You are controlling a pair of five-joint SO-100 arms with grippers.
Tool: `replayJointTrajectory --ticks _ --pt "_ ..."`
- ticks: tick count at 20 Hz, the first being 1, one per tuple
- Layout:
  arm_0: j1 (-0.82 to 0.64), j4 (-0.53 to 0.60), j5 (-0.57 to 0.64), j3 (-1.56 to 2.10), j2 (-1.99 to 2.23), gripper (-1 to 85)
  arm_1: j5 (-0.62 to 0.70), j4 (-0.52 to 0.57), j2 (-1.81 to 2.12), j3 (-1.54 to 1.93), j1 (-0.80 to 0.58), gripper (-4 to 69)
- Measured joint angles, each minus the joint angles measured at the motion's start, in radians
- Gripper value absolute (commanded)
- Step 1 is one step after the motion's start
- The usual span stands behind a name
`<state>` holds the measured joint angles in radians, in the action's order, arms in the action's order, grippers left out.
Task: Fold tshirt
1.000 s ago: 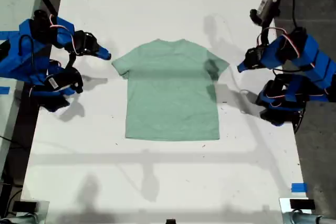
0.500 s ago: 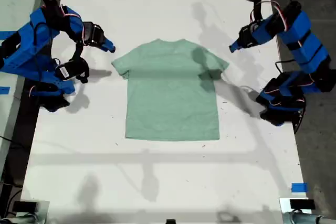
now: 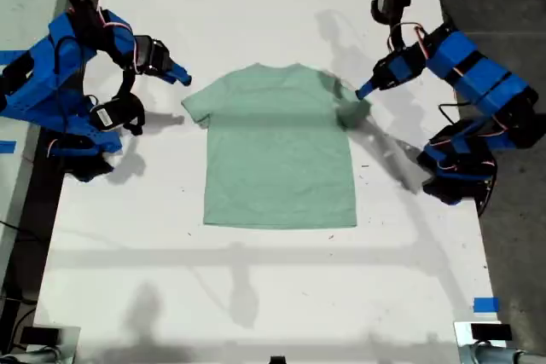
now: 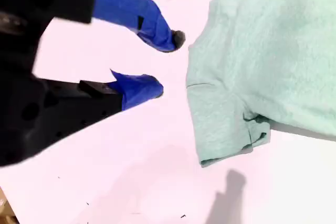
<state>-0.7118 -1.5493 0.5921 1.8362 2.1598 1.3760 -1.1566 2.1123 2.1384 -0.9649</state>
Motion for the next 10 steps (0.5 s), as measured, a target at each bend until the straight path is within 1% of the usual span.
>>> replayJointTrajectory --ticks 3,5,7,10 --pt "0.006 0.006 0.0 0.0 -0.012 11.4 0.037 0.19 -0.072 0.15 -0.06 23.9" --pt "0.012 0.006 -0.002 0.0 -0.025 11.5 0.041 0.262 -0.161 0.164 -0.067 24.2" --pt "0.014 0.012 -0.002 0.0 -0.037 11.5 0.041 0.311 -0.244 0.164 -0.063 25.2" --pt "0.015 0.026 -0.002 0.0 -0.055 11.5 0.046 0.318 -0.365 0.124 -0.063 25.0"
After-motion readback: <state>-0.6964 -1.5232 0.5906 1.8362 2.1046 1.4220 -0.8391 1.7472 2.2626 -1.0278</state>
